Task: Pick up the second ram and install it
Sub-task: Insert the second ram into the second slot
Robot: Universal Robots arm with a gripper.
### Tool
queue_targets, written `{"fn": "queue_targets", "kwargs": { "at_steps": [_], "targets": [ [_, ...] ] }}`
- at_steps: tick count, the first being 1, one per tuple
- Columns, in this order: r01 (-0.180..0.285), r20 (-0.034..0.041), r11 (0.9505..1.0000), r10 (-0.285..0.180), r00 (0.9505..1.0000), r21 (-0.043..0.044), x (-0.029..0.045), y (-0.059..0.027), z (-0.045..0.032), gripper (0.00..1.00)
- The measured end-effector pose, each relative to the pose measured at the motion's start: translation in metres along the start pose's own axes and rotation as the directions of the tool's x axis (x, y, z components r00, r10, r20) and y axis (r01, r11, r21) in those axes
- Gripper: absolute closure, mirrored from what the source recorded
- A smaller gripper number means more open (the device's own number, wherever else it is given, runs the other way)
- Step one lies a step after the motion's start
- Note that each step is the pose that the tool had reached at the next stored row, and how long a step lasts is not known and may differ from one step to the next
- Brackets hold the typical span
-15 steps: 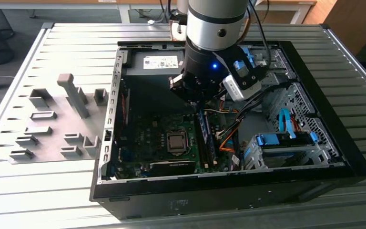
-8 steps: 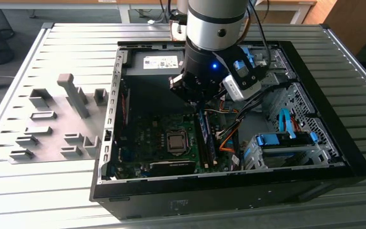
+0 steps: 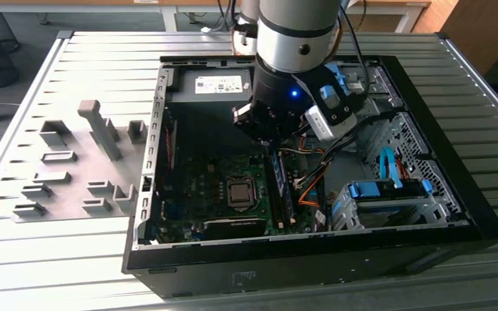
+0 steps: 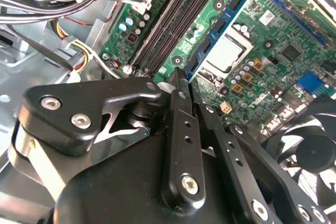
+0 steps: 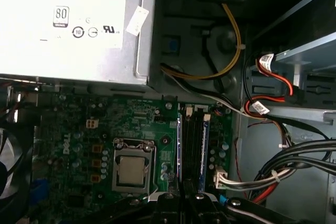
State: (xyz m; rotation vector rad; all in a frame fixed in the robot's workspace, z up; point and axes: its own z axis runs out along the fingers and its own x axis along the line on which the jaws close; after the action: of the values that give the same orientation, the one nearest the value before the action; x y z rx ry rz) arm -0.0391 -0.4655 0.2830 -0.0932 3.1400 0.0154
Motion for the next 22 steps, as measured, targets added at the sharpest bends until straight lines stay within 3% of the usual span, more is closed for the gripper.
{"fn": "queue_targets", "kwargs": {
  "at_steps": [10, 19, 22],
  "targets": [
    [-0.033, 0.0006, 0.9994, 0.033, 0.9994, 0.0002, -0.0008, -0.0024, 0.0173, 0.86],
    [-0.039, 0.0006, 0.9992, 0.039, 0.9992, 0.0002, -0.0015, -0.0076, 0.0191, 0.86],
    [-0.041, 0.0008, 0.9991, 0.041, 0.9991, -0.0001, -0.0037, -0.0098, 0.0235, 0.86]
  ]
}}
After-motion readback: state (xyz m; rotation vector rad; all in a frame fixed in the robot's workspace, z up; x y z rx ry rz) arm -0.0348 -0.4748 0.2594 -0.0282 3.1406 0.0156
